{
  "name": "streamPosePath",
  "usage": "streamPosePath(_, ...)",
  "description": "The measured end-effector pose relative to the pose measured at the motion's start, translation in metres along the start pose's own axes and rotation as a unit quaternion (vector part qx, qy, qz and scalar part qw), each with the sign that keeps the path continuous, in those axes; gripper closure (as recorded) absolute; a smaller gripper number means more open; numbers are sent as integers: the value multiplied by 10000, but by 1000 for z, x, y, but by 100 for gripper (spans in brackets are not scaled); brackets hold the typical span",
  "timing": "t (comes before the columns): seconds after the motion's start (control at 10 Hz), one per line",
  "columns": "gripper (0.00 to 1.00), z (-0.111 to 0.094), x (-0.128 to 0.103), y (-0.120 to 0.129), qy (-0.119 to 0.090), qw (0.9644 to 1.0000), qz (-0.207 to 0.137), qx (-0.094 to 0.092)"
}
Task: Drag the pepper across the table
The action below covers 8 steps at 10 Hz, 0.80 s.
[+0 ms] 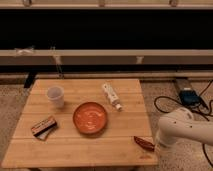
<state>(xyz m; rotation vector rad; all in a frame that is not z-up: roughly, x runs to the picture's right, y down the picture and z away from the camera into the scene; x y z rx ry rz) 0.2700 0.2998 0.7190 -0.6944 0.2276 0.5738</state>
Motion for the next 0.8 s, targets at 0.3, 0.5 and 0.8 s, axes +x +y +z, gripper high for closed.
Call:
streamPosePath(0.3, 22, -7, -1, 0, -129, 9997, -80, 178)
streamPosePath(0.5, 22, -8, -3, 0, -139, 9997, -93, 179)
streamPosePath(0.8, 22, -8, -3, 0, -140, 9997, -98, 177)
